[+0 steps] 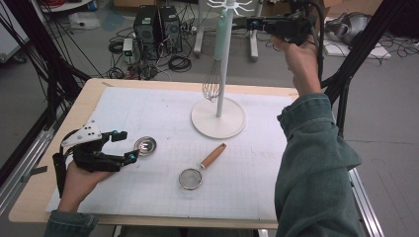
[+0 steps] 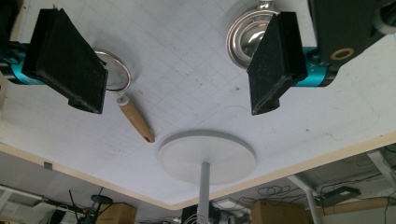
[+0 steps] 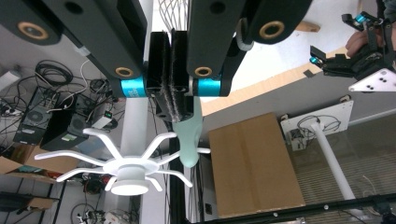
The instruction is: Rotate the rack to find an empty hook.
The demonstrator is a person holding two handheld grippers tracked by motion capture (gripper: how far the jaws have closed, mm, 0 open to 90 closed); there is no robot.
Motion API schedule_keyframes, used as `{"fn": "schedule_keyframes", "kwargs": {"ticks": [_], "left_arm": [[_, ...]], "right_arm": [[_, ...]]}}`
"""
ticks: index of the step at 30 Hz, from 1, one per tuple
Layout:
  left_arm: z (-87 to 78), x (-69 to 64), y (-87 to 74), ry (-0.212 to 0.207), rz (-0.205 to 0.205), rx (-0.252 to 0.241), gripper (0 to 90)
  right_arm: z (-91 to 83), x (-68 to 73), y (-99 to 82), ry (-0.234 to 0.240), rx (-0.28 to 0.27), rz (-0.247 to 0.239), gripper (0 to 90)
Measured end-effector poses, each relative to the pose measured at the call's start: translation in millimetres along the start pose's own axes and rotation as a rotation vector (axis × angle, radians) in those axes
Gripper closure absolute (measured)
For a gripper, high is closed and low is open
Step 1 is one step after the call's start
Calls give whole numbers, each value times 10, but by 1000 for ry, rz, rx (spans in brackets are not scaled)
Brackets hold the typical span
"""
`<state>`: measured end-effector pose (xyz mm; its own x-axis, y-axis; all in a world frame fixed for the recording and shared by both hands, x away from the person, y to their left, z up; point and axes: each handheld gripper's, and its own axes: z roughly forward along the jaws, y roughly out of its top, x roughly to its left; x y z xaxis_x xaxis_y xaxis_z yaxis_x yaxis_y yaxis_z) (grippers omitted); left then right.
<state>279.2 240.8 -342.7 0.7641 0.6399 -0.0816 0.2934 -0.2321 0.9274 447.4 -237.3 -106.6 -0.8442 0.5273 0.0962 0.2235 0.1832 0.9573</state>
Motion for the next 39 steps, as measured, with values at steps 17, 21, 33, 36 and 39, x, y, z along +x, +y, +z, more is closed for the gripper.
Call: {"fn": "schedule_keyframes", "kwargs": {"ticks": [17, 21, 33, 36, 39], "left_arm": [[-22, 25, -3, 5, -6, -5, 203], [-24, 28, -4, 5, -7, -5, 203], [-38, 27, 3, 10, -4, -11, 203], [-42, 28, 4, 8, -6, -10, 203], [-47, 29, 4, 8, -5, -9, 203]], "right_arm": [[152, 15, 118, -22, 2, -1, 894], [186, 54, 133, -29, 10, -10, 895], [315, 193, 173, -65, 22, -22, 896], [349, 226, 184, -74, 27, -27, 896], [382, 251, 193, -82, 29, -31, 896]]}}
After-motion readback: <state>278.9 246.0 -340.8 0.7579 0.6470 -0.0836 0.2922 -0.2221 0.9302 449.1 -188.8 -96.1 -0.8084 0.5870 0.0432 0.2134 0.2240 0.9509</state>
